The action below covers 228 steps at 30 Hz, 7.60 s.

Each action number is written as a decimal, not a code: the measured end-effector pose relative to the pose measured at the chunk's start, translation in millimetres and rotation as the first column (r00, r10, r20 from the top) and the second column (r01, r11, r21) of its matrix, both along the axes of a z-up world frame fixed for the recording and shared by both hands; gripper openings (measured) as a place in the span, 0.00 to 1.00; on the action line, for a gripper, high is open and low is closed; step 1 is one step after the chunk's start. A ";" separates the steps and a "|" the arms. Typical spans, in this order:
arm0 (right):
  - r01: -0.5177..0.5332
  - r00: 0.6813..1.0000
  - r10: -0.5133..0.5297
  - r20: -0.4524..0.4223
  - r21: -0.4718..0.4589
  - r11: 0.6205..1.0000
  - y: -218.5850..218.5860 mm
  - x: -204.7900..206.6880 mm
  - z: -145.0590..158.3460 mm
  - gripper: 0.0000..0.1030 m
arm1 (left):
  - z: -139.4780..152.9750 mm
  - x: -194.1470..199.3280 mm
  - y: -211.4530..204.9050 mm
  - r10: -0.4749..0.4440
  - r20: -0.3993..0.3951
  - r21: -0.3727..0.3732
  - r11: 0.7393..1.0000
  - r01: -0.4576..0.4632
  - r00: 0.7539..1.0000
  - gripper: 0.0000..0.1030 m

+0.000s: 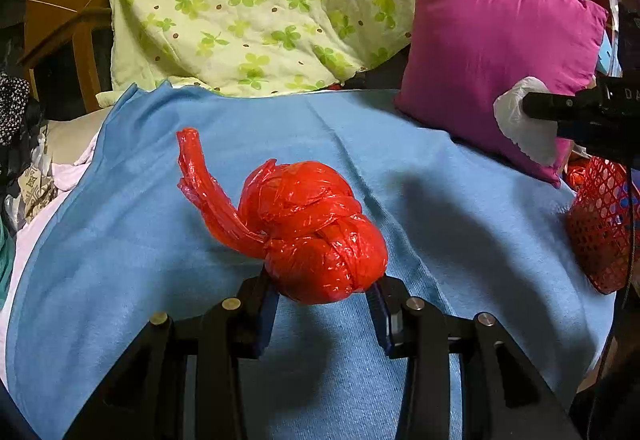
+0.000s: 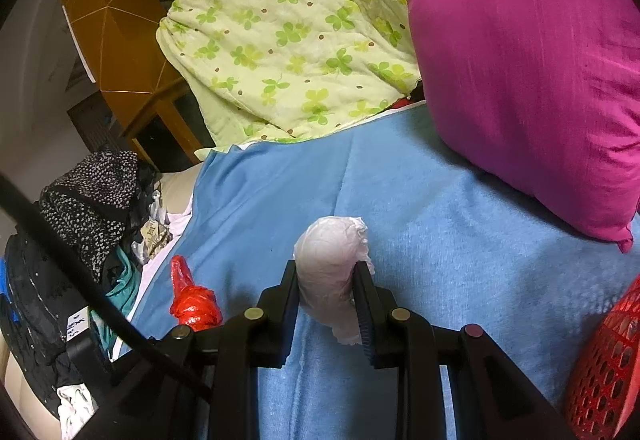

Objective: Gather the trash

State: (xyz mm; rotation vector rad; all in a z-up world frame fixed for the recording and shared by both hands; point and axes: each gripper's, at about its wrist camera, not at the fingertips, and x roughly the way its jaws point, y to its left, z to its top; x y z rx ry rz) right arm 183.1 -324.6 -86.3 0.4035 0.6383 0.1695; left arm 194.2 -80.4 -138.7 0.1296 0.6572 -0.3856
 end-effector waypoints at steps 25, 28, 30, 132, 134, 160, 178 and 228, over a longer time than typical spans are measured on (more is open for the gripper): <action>0.051 0.998 -0.051 0.047 0.007 0.999 -37.7 -25.4 11.0 0.27 | -2.3 -10.8 -18.3 -0.062 -0.004 0.009 0.998 0.062 0.998 0.41; 0.061 0.997 -0.062 0.053 0.007 0.998 -43.3 -29.7 12.4 0.27 | -1.2 -12.5 -18.7 -0.069 -0.001 0.006 0.998 0.069 0.998 0.41; 0.068 0.996 -0.068 0.055 0.012 0.998 -48.0 -32.7 12.5 0.27 | -0.3 -13.2 -18.9 -0.072 -0.001 0.003 0.997 0.072 0.997 0.41; 0.454 0.788 -0.541 0.294 0.316 0.833 -202.3 -269.6 33.2 0.27 | 131.1 -153.2 -259.7 -0.513 0.239 0.141 0.858 0.493 0.824 0.41; 0.457 0.788 -0.544 0.290 0.317 0.831 -203.4 -269.7 32.1 0.27 | 130.2 -152.7 -262.4 -0.518 0.236 0.142 0.856 0.498 0.822 0.41; 0.508 0.760 -0.601 0.248 0.351 0.787 -223.1 -275.4 21.6 0.28 | 118.8 -149.3 -312.4 -0.627 0.178 0.126 0.779 0.614 0.759 0.41; 0.525 0.746 -0.622 0.240 0.362 0.770 -226.5 -278.7 21.5 0.28 | 107.6 -142.5 -327.0 -0.638 0.140 0.140 0.770 0.622 0.757 0.42; 0.535 0.823 -0.552 0.138 0.141 0.833 -175.5 -193.8 23.8 0.41 | 85.3 -81.7 -136.4 -0.360 0.088 -0.007 0.932 0.362 0.929 0.77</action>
